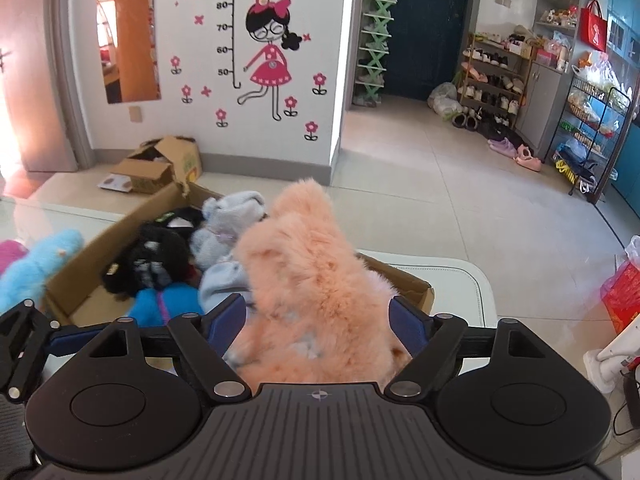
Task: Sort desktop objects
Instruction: 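Lower the grey sock and peach rabbit into the box and open both grippers, then move both grippers back from the box toward the remaining toys on the table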
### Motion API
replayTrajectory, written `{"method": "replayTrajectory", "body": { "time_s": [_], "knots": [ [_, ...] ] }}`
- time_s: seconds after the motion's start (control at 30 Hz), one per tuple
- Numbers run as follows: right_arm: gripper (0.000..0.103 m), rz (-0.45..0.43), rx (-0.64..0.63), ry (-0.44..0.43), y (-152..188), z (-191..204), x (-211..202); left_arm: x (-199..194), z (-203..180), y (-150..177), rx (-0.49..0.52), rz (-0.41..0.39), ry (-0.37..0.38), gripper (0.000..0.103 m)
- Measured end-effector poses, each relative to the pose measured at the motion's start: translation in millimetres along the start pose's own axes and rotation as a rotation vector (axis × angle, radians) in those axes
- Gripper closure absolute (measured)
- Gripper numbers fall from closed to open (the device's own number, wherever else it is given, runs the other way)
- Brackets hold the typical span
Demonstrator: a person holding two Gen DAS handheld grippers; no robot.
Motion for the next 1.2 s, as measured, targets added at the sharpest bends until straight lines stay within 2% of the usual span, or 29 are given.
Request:
{"method": "replayTrajectory", "body": {
  "time_s": [0.13,0.17,0.3,0.47,0.67,1.03,1.2],
  "knots": [
    [0.019,-0.037,0.026,-0.009,-4.3,4.0,-33.5,-31.3,-6.2,3.9,0.007,-0.043,-0.050,0.001],
    [0.019,-0.054,0.030,-0.008,-5.1,5.6,-44.7,-23.6,3.4,3.6,0.015,-0.051,-0.063,0.001],
    [0.016,-0.113,0.071,-0.038,-5.4,17.7,-91.4,-36.0,12.1,4.2,0.045,-0.071,-0.132,0.001],
    [0.013,-0.173,0.102,-0.104,9.5,51.0,-152.1,-29.4,45.7,-7.1,0.022,-0.094,-0.215,0.001],
    [0.012,-0.208,0.093,-0.169,32.1,97.1,-200.5,-61.4,55.4,2.2,0.013,-0.105,-0.253,0.001],
    [0.011,-0.217,0.044,-0.221,58.4,159.6,-233.6,-93.9,80.4,23.1,0.000,-0.097,-0.317,0.001],
    [0.008,-0.192,0.027,-0.218,75.1,177.5,-228.5,-109.9,114.9,46.7,-0.014,-0.078,-0.351,0.001]
  ]
}}
Point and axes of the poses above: each gripper's, at about its wrist camera, not at the fingertips, and x roughly the way its jaws point, z to its left, y to its underside, the point moved 8 cm from there along x, roughly the way its jaws point, and after that the axes turned 8 degrees about -z, right-handed, at the moved point
